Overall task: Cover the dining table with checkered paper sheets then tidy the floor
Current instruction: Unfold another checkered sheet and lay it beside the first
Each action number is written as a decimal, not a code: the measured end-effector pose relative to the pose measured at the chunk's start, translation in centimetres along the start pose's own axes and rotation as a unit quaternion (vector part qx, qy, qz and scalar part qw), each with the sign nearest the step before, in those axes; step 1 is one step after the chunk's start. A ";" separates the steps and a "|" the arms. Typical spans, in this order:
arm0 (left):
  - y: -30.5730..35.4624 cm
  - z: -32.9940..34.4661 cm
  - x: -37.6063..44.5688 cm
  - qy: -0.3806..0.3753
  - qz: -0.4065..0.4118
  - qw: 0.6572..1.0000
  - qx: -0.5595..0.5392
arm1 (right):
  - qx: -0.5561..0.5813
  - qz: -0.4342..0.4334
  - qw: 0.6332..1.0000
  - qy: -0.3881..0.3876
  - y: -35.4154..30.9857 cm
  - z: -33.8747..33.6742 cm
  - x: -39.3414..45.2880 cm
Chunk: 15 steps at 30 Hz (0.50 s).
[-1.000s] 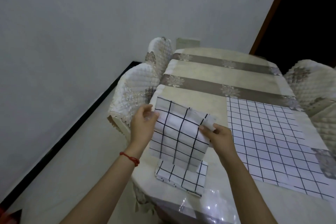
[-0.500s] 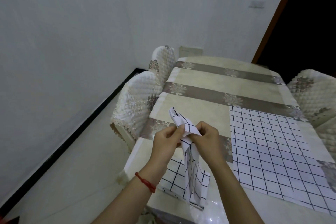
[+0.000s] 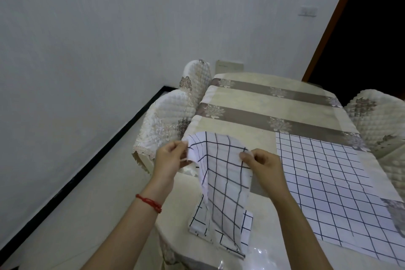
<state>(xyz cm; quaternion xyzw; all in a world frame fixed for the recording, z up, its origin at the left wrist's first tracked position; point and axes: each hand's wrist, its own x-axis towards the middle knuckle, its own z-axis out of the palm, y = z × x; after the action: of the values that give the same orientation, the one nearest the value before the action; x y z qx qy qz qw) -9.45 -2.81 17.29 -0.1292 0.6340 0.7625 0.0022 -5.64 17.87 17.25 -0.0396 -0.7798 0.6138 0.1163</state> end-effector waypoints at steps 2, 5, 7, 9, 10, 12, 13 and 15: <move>0.4 -1.4 0.7 0.004 0.016 0.999 0.034 | -0.016 -0.004 0.999 0.042 0.0 -1.0 0.6; 1.1 -3.2 1.6 0.010 0.030 0.997 0.064 | -0.049 -0.002 0.992 0.112 0.1 -2.1 1.8; 1.5 -4.1 2.0 0.007 0.046 0.996 0.081 | -0.061 0.005 0.985 0.163 0.2 -2.7 2.6; 1.9 -4.8 2.4 0.009 0.061 0.993 0.097 | -0.059 0.013 0.977 0.204 0.2 -3.1 3.1; 2.1 -5.2 2.6 0.013 0.067 0.992 0.103 | -0.053 0.015 0.975 0.214 0.3 -3.3 3.3; 2.4 -6.0 3.1 0.027 0.071 0.992 0.104 | -0.050 0.009 0.974 0.221 0.3 -3.9 3.6; 2.5 -6.5 3.3 0.034 0.069 0.992 0.104 | -0.051 0.001 0.975 0.218 0.2 -4.2 3.7; 2.7 -7.3 3.8 0.040 0.064 0.992 0.101 | -0.054 -0.017 0.979 0.198 0.1 -4.6 3.9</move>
<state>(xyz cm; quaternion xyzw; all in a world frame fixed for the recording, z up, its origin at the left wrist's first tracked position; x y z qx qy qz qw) -12.18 -11.04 17.98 -0.1181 0.7145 0.6871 -0.0588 -8.36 23.01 18.70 -0.1533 -0.7740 0.5485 0.2766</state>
